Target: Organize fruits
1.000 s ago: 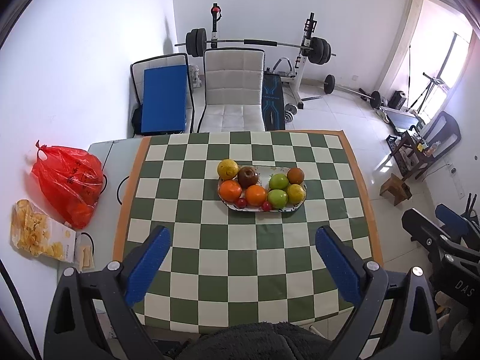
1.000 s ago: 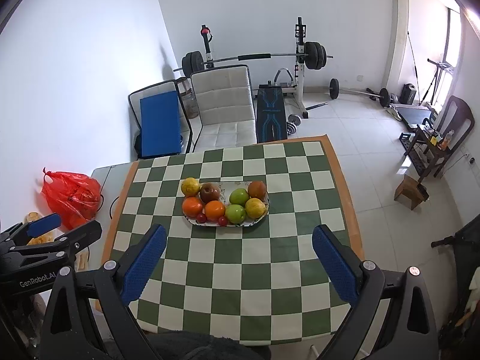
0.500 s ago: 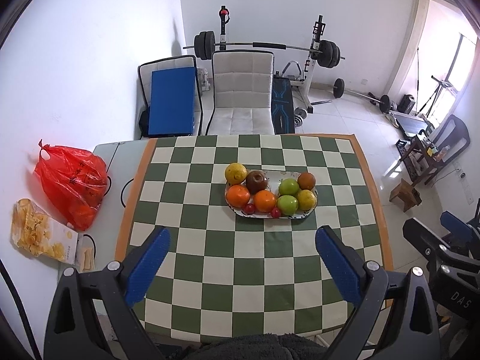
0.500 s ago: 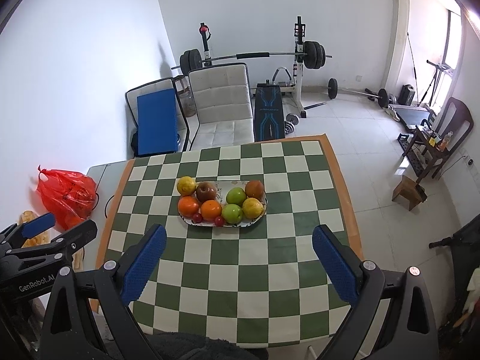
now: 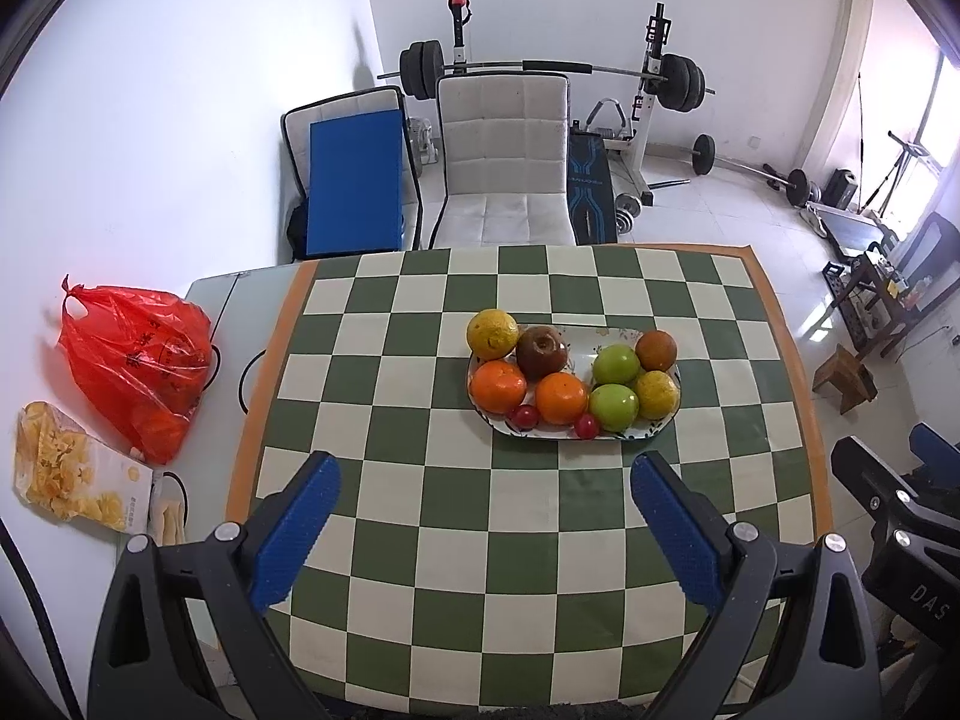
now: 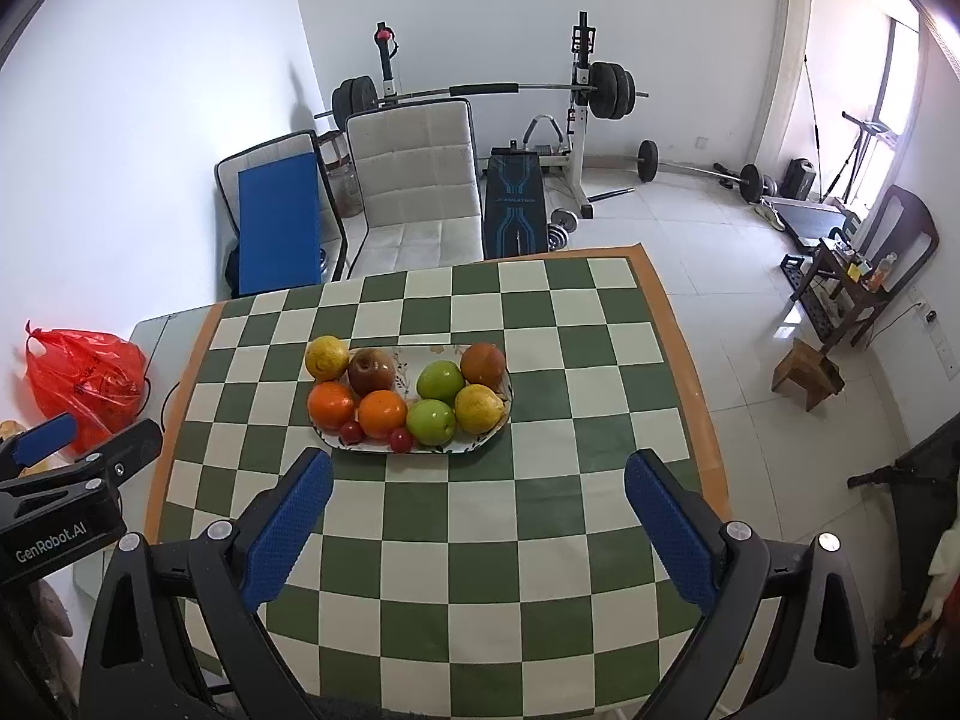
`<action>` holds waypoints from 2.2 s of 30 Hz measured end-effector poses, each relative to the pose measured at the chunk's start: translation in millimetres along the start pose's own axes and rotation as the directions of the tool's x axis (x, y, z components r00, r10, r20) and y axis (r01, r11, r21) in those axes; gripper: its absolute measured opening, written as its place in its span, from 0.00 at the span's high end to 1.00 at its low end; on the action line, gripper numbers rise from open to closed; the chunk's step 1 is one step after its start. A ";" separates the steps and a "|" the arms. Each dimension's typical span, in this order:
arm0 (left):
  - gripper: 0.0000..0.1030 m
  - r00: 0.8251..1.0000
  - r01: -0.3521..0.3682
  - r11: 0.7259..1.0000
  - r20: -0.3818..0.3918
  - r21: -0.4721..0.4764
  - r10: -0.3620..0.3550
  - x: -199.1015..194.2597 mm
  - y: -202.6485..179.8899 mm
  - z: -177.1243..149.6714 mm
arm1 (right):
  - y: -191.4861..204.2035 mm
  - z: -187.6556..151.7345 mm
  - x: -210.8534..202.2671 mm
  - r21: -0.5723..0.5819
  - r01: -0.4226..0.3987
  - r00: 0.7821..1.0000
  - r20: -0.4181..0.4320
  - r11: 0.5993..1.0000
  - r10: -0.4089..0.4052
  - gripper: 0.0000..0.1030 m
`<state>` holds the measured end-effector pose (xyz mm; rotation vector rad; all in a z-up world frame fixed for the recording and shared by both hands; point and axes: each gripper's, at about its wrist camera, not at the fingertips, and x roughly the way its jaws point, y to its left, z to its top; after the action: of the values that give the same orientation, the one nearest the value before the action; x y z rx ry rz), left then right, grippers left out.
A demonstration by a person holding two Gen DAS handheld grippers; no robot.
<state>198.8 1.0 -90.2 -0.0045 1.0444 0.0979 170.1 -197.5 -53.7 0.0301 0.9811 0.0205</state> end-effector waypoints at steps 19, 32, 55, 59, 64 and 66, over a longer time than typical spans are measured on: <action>0.01 1.000 -0.001 1.000 -0.023 -0.015 0.000 22.1 -0.9 4.3 | -5.2 1.7 41.8 0.001 0.003 0.999 -0.045 1.000 -0.002 0.03; 0.00 1.000 -0.002 1.000 -0.010 -0.015 0.002 22.0 -1.3 5.3 | -7.3 4.8 43.8 -0.002 0.004 0.999 -0.041 1.000 -0.004 0.03; 0.00 1.000 0.010 1.000 -0.020 0.001 -0.010 26.3 -2.5 0.8 | -4.5 12.1 47.5 -0.014 -0.003 0.999 -0.047 1.000 0.003 0.03; 0.00 1.000 0.015 1.000 -0.024 -0.001 -0.015 27.9 -1.6 1.5 | -4.1 11.4 47.0 -0.014 -0.003 0.999 -0.046 1.000 0.003 0.03; 0.00 1.000 0.017 1.000 -0.021 0.002 -0.017 28.3 -1.2 2.0 | -4.3 11.2 46.9 -0.014 -0.001 0.999 -0.047 1.000 0.000 0.03; 0.00 1.000 0.020 1.000 -0.019 0.005 -0.020 29.2 -1.2 3.5 | -4.3 11.3 47.1 -0.016 -0.001 0.999 -0.050 1.000 0.000 0.03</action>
<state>216.5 2.3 -113.7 -0.0113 1.0629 0.0776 205.8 -200.5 -86.7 0.0149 1.0306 0.0301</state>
